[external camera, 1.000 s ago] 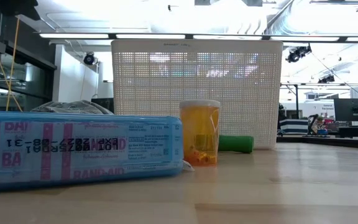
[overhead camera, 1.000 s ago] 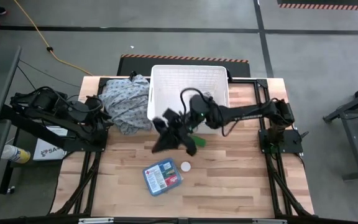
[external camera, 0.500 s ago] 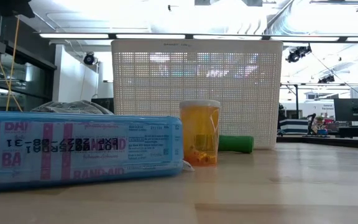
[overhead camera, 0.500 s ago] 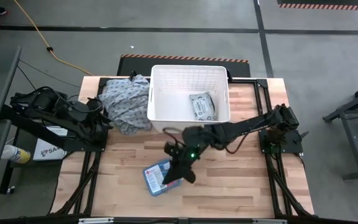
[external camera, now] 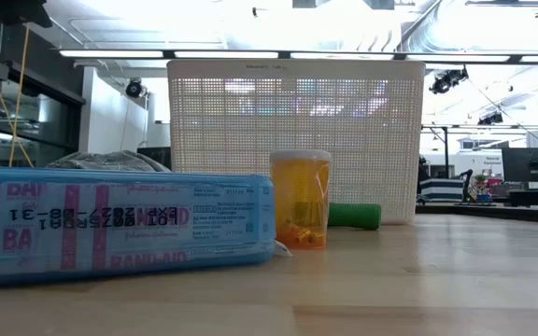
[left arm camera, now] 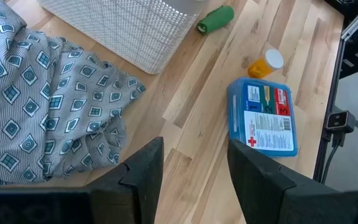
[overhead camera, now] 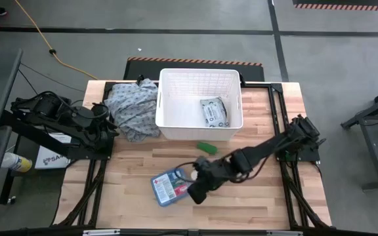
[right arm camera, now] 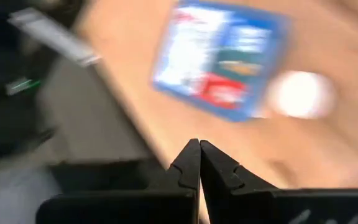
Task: Pick & place medical supplies in basket/bin
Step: Put the rolled green bandage into the white bin
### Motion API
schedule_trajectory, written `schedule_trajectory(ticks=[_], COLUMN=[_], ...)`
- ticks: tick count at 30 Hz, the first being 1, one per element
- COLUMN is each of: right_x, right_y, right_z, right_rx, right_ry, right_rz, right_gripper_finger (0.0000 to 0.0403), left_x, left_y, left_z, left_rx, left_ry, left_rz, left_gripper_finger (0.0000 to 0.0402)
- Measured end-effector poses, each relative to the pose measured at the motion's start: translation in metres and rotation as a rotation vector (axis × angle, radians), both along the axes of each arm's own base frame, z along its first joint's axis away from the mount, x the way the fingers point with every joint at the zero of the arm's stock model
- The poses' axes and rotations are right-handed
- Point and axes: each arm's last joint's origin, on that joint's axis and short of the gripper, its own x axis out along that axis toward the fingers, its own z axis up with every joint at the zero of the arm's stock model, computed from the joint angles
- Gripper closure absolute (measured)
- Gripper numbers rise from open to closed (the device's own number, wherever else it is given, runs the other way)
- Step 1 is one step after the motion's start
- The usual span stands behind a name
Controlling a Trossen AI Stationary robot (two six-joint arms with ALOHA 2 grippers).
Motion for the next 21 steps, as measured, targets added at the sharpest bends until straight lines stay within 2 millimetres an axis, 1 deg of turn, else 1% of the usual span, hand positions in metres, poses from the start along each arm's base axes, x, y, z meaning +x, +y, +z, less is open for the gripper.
schedule_trajectory(ticks=[4, 7, 12, 21], right_x=[-0.023, -0.035, -0.039, -0.041], right_y=[0.002, 0.003, 0.001, 0.0], right_z=[-0.01, -0.014, -0.015, -0.016], right_rx=[-0.129, -0.18, -0.207, -0.292], right_ry=[0.144, 0.209, 0.262, 0.284], right_rz=[-0.217, -0.292, -0.272, -0.139], right_gripper_finger=[0.0403, 0.0403, 0.0403, 0.0403], left_x=[0.0, 0.0, 0.0, 0.0], left_y=[0.0, 0.0, 0.0, 0.0], left_z=[0.0, 0.0, 0.0, 0.0], left_rx=[0.001, 0.002, 0.003, 0.009], left_ry=[0.0, 0.0, 0.001, -0.001], left_rz=[0.0, 0.001, 0.002, 0.007], left_gripper_finger=[0.019, 0.019, 0.019, 0.019])
